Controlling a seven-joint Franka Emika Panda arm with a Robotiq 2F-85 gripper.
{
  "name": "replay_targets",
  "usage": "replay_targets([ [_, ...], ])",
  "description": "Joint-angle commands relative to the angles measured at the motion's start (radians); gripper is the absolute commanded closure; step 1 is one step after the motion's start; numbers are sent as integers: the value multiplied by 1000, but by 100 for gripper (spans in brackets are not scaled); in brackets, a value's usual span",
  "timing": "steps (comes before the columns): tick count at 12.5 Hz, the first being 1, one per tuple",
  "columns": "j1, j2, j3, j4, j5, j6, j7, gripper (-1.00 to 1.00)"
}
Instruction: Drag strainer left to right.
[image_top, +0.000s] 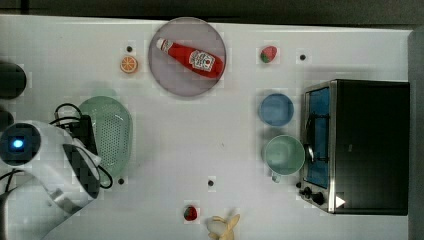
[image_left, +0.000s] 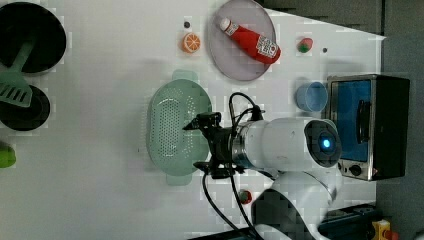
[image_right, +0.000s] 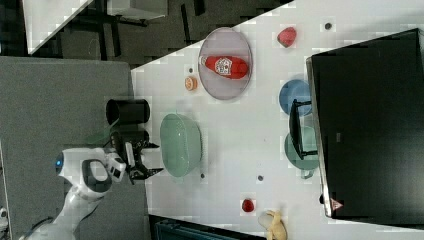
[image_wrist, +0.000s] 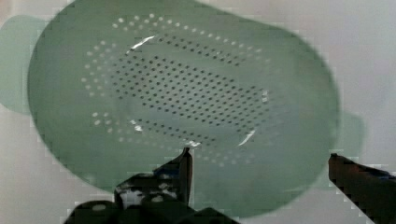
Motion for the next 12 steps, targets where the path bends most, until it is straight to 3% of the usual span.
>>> replay_targets([
  [1, -31, 100, -25, -55, 3, 169, 58, -100],
  [7, 43, 205, -153, -62, -30, 277, 58, -100],
  [12, 46, 205, -218, -82, -31, 304, 68, -100],
])
